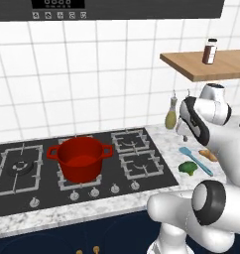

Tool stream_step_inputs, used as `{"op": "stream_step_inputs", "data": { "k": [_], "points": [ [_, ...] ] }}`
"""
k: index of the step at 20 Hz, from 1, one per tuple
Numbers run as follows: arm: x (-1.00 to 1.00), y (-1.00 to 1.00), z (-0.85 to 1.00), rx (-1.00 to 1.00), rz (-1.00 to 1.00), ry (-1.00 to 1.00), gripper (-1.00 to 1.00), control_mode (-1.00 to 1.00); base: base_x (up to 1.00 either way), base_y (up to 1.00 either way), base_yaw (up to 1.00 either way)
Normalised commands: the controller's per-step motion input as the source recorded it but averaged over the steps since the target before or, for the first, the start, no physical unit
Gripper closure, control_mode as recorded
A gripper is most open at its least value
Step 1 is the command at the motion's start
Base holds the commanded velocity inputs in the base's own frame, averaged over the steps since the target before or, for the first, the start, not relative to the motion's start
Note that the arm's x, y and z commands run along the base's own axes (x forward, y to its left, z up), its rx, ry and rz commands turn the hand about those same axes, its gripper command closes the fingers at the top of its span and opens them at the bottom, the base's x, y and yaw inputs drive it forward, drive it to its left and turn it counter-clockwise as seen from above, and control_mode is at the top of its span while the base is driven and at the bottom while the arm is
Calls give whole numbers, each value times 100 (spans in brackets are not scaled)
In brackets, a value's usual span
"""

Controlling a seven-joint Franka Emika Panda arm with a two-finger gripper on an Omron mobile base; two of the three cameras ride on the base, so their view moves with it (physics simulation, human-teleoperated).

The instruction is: Put the squash and broccoli in the pot. Retrieve the spatula and lightly stir the vegetables in the pot.

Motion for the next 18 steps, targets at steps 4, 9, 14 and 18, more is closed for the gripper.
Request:
{"op": "stream_step_inputs", "data": {
  "k": [4, 9, 14, 18],
  "points": [
    [0, -52, -45, 7, -10, 1, -100, -100, 0, 0, 0],
    [-15, -27, -54, 7, -5, 0, -100, -100, 0, 0, 0],
    [-6, -1, -50, 8, 0, -3, -100, -100, 0, 0, 0],
    [0, 0, -38, 10, 0, -1, -100, -100, 0, 0, 0]
  ]
}}
